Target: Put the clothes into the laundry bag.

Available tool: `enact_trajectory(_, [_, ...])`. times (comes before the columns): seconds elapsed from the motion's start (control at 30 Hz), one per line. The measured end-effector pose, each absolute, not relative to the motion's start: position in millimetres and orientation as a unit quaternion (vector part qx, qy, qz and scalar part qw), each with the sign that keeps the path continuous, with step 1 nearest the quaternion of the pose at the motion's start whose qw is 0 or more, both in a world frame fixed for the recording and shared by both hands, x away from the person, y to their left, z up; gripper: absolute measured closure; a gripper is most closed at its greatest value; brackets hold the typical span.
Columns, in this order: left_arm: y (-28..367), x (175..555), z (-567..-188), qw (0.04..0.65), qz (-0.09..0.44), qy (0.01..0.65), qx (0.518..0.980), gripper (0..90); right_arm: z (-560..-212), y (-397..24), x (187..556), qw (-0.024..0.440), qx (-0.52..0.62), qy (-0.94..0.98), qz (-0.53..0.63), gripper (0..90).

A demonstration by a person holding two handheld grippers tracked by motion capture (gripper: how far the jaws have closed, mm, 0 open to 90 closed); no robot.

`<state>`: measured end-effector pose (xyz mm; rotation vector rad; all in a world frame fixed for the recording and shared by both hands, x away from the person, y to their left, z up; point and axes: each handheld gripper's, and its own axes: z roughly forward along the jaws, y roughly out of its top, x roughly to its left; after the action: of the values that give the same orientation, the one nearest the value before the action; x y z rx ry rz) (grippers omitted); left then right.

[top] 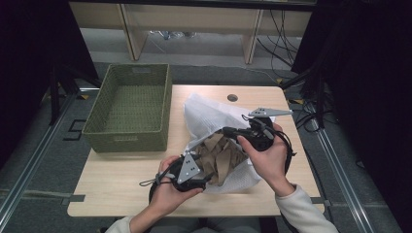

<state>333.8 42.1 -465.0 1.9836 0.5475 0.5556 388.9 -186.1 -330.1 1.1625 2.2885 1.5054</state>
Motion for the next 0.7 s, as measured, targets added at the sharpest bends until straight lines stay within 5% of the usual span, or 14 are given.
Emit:
enact_trajectory(0.33, [9.9, 330.0, -486.6, 0.446, 0.216, 0.176, 0.850, 23.7, -330.6, -184.6, 388.6, 0.073, 0.389, 0.765, 0.507, 89.9])
enact_trajectory(0.7, [-6.9, 365.4, -487.6, 0.420, 0.276, 0.163, 0.849, 80.8, -331.9, -180.3, 387.1, 0.064, 0.384, 0.770, 0.506, 90.0])
